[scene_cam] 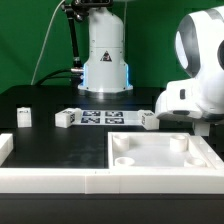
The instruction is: Assemble one leg
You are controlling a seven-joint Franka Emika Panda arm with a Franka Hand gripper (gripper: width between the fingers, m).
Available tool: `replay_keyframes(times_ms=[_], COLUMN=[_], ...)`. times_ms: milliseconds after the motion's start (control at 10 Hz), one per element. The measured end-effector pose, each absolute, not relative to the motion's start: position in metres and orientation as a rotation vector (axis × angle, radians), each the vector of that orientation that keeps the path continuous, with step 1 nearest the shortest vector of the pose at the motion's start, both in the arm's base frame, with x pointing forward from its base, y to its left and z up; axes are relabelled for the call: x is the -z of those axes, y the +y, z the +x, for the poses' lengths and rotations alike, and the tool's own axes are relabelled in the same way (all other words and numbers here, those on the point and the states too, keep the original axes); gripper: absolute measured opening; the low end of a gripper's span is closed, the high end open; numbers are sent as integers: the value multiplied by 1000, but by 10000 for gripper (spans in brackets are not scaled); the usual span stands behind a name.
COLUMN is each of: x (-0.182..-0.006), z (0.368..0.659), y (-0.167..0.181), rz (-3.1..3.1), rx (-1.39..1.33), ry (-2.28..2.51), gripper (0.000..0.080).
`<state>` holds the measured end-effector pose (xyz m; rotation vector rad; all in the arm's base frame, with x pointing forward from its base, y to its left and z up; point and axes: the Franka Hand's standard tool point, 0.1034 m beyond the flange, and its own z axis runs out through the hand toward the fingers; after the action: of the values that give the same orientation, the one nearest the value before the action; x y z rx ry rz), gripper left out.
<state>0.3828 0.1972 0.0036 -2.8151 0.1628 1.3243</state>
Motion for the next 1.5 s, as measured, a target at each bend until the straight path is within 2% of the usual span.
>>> replay_keyframes(times_ms=[200,300,400,900,1000,1200,1300,1400,1500], x=[-4,-4,-4,-5,-16,-54,-78,-89,-80], z=[383,383,383,384,392,402,406,408,413], y=[197,197,197,194,178,165,157,152,155], rz=[-2815,-2815,-2815,-2808,-2797,-2787,-2776,-2768,-2793], rx=[-1324,-1324,-1324,-1324,-1318,-1329,-1347,-1357,-1294], ry=[163,163,163,140,131,146,155,163,168], gripper=[398,398,288,288,288,289,290,290,290])
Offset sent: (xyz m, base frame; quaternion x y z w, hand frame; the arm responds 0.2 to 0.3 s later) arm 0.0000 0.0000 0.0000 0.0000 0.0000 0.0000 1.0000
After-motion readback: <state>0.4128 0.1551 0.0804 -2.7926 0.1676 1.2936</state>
